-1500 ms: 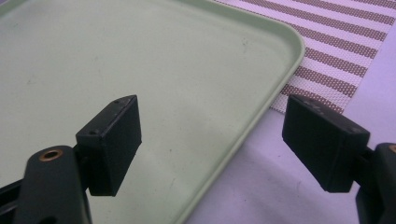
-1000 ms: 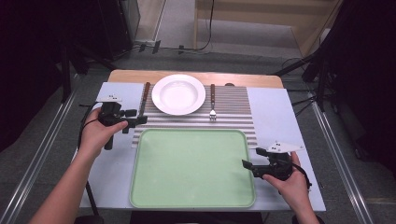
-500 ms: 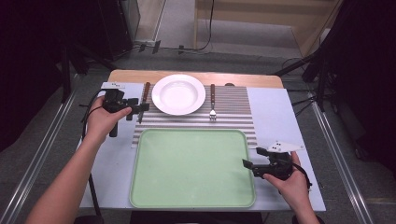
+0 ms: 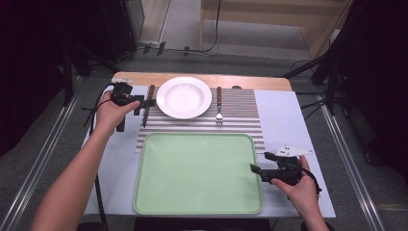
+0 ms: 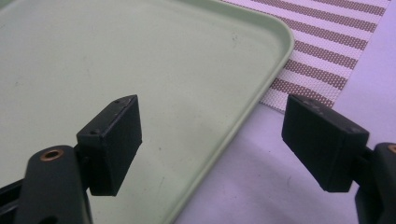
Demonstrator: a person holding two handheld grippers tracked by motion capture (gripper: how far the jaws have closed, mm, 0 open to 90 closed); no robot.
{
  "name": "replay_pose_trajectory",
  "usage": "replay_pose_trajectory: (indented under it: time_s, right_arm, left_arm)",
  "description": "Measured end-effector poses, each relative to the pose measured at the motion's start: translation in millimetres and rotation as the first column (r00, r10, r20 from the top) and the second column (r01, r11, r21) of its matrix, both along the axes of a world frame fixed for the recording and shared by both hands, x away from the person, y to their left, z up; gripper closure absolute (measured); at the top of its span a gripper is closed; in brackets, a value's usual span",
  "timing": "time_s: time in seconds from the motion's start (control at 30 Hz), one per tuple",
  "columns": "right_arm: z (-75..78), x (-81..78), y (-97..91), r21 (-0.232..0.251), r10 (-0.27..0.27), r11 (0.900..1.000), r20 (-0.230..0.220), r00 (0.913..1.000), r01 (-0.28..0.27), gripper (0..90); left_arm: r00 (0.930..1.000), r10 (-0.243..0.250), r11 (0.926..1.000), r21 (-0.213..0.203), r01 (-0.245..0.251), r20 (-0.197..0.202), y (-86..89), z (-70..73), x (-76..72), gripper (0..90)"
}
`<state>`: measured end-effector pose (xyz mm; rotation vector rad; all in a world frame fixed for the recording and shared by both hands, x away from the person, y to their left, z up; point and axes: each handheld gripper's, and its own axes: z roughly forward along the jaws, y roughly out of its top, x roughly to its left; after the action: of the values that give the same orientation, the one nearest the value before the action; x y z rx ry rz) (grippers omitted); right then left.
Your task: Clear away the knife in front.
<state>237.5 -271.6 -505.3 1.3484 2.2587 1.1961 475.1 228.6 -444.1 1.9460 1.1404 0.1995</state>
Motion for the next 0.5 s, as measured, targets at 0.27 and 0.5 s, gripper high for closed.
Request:
replay_pose_trajectory:
  time_s: [0.27,0.5]
  right_arm:
    - [-0.1,0.3,-0.7,0.001,-0.002,1.0000,0.000,1.0000,0.002,19.3]
    - [-0.2,0.3,-1.0,0.001,-0.002,1.0000,-0.004,1.0000,0.002,19.3]
  left_arm:
    - [0.9982,0.060,0.9977,0.033,-0.060,0.004,1.3,-5.7,21.0,30.8]
    - [0.9941,0.108,0.9923,0.060,-0.108,0.002,2.9,-11.4,30.4,30.8]
